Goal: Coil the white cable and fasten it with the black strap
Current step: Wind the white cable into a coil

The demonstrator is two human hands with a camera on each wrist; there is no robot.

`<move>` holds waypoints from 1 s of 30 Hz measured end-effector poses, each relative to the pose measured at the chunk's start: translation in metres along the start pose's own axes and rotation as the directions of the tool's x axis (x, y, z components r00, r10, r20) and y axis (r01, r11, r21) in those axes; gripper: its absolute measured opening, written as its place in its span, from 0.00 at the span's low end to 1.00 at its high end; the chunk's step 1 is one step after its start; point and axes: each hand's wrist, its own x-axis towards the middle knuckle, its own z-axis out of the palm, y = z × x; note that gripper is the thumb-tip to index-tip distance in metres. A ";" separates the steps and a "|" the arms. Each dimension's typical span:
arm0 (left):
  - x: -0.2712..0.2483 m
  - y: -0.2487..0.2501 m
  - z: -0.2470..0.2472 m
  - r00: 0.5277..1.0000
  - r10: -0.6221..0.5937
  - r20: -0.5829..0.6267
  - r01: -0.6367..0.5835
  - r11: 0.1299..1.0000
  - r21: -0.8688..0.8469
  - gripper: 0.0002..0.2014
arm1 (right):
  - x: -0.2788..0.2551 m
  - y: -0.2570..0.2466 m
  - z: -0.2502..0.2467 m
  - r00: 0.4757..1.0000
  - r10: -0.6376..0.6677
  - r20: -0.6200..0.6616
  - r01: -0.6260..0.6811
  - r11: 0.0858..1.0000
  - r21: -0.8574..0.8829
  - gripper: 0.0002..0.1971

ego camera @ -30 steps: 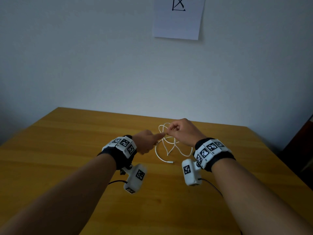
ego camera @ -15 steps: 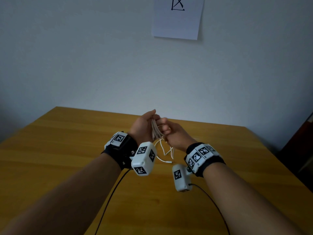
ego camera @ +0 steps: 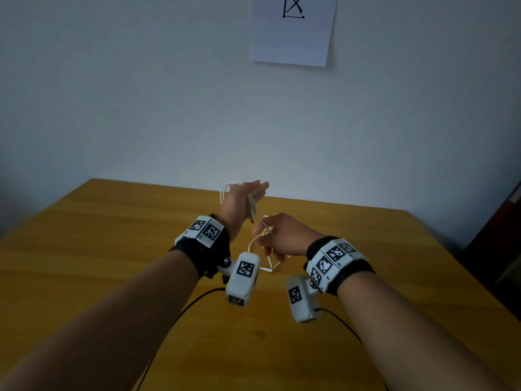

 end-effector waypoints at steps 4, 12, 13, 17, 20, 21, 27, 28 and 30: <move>0.003 -0.010 -0.003 0.997 0.076 -0.007 -0.072 0.967 0.244 0.48 | -0.003 -0.002 -0.002 1.000 0.001 0.019 0.001 0.998 -0.069 0.07; 0.005 -0.015 -0.001 0.970 0.243 -0.031 -0.189 0.824 0.535 0.23 | -0.007 -0.006 0.001 0.995 -0.013 0.095 0.035 0.972 -0.232 0.10; 0.003 -0.016 0.000 0.959 0.283 0.001 -0.223 0.752 0.620 0.19 | -0.007 -0.008 0.000 0.996 -0.025 0.082 0.044 0.971 -0.237 0.09; -0.008 -0.018 -0.005 0.975 0.209 0.078 -0.176 0.508 0.843 0.22 | -0.012 -0.017 -0.008 0.995 -0.097 0.002 0.093 0.951 -0.294 0.09; -0.020 -0.014 -0.006 0.974 0.191 0.122 -0.186 0.367 0.912 0.26 | -0.015 -0.019 -0.013 0.982 -0.178 -0.062 0.142 0.916 -0.375 0.04; -0.019 -0.015 -0.008 0.972 0.187 0.139 -0.193 0.313 0.930 0.28 | -0.014 -0.019 -0.015 0.978 -0.191 -0.085 0.143 0.908 -0.394 0.04; -0.005 -0.021 -0.017 0.985 0.066 0.160 -0.167 0.126 0.978 0.38 | -0.013 -0.018 -0.031 0.971 -0.181 -0.156 0.113 0.923 -0.367 0.11; -0.004 -0.020 -0.017 0.986 0.059 0.157 -0.163 0.117 0.980 0.38 | -0.012 -0.018 -0.034 0.972 -0.168 -0.167 0.098 0.926 -0.364 0.10; -0.002 -0.019 -0.017 0.986 0.045 0.158 -0.162 0.117 0.980 0.37 | -0.009 -0.015 -0.040 0.973 -0.143 -0.181 0.067 0.927 -0.370 0.07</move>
